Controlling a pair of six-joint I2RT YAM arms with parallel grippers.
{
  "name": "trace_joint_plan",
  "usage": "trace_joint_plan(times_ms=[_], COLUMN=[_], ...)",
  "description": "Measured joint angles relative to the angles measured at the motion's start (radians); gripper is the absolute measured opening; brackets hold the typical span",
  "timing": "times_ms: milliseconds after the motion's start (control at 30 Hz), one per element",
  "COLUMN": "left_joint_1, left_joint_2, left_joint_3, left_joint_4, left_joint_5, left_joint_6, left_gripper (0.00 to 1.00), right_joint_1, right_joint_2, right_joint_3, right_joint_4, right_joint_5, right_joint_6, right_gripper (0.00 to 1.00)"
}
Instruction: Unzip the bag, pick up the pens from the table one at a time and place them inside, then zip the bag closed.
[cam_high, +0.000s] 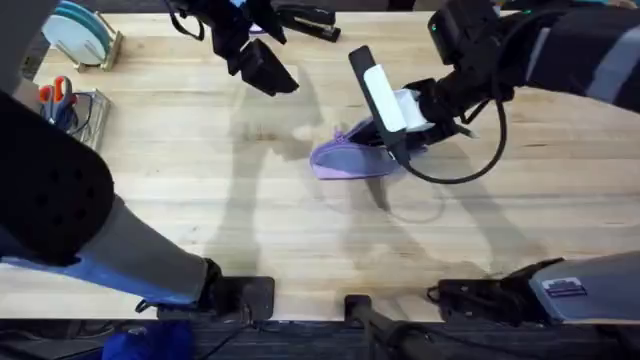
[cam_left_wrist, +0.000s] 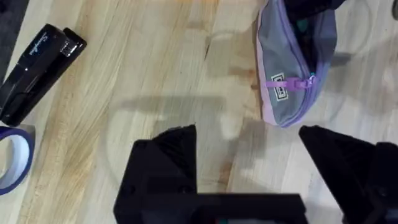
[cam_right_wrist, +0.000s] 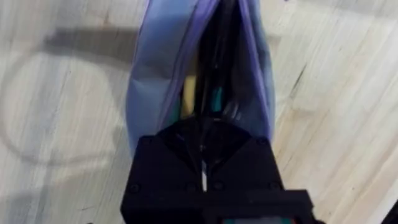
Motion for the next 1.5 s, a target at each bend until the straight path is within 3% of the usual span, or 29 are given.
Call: trace_joint_plan(times_ms=[400, 433, 600, 633, 667, 1500], left_joint_1=[0.000, 0.000, 0.000, 0.000, 0.000, 0.000], left_joint_2=[0.000, 0.000, 0.000, 0.000, 0.000, 0.000], left_joint_3=[0.000, 0.000, 0.000, 0.000, 0.000, 0.000], left_joint_4=[0.000, 0.000, 0.000, 0.000, 0.000, 0.000], left_joint_5=[0.000, 0.000, 0.000, 0.000, 0.000, 0.000], left_joint_6=[0.000, 0.000, 0.000, 0.000, 0.000, 0.000], left_gripper=[0.994, 0.993, 0.994, 0.994, 0.994, 0.993], right_joint_1=[0.002, 0.002, 0.007, 0.007, 0.007, 0.007], right_joint_2=[0.018, 0.018, 0.018, 0.018, 0.018, -0.047], right_joint_3=[0.006, 0.006, 0.015, 0.021, 0.024, 0.012], right_joint_4=[0.032, 0.033, 0.051, 0.050, 0.047, 0.026], right_joint_5=[0.000, 0.000, -0.019, -0.022, -0.024, -0.026], right_joint_6=[-0.003, -0.002, -0.010, -0.012, -0.013, 0.023], right_gripper=[0.036, 0.105, 0.828, 0.944, 0.980, 0.996])
